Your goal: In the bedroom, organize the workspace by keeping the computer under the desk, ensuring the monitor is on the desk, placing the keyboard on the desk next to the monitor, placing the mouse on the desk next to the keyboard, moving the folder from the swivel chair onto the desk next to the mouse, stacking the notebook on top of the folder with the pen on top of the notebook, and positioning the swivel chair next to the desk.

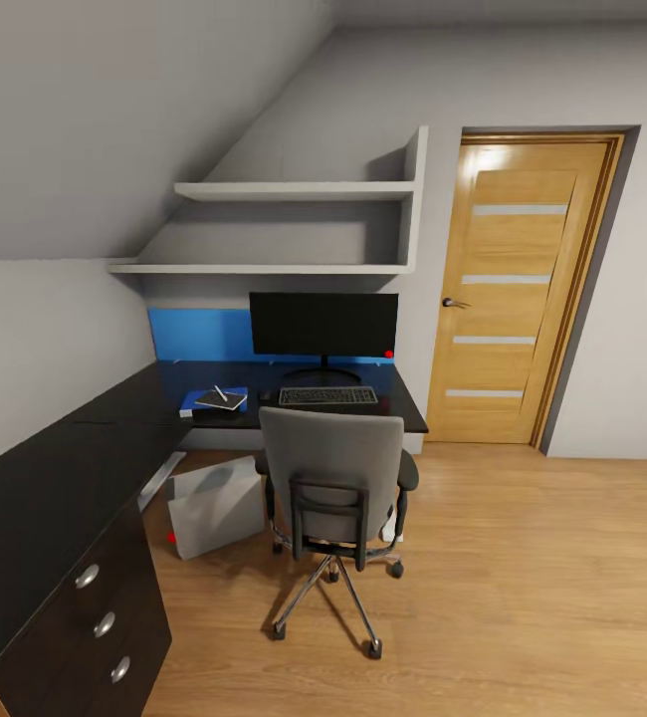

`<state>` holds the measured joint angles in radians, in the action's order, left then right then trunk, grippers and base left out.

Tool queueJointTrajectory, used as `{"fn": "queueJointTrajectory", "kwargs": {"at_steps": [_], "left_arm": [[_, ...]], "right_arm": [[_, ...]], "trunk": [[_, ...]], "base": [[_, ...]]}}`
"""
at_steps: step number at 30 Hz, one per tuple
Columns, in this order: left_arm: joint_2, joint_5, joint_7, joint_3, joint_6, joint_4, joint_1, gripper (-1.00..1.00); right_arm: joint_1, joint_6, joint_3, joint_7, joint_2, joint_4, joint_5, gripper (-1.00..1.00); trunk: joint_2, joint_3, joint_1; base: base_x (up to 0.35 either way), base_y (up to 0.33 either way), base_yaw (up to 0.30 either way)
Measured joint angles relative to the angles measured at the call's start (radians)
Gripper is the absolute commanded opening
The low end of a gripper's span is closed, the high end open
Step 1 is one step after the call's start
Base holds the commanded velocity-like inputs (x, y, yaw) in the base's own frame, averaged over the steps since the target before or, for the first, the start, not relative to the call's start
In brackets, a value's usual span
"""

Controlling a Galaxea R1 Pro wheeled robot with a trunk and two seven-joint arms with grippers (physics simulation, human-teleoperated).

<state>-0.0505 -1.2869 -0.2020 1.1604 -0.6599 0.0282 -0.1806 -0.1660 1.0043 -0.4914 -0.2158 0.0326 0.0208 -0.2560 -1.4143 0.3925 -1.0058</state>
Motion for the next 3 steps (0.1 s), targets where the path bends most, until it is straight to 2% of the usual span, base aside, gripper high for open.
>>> {"fn": "queueJointTrajectory", "kwargs": {"at_steps": [3], "left_arm": [[0.002,0.000,0.000,0.000,0.000,0.000,0.000,1.00]], "right_arm": [[0.000,0.000,0.000,0.000,0.000,0.000,0.000,1.00]], "trunk": [[0.000,0.000,0.000]], "base": [[0.000,0.000,0.000]]}}
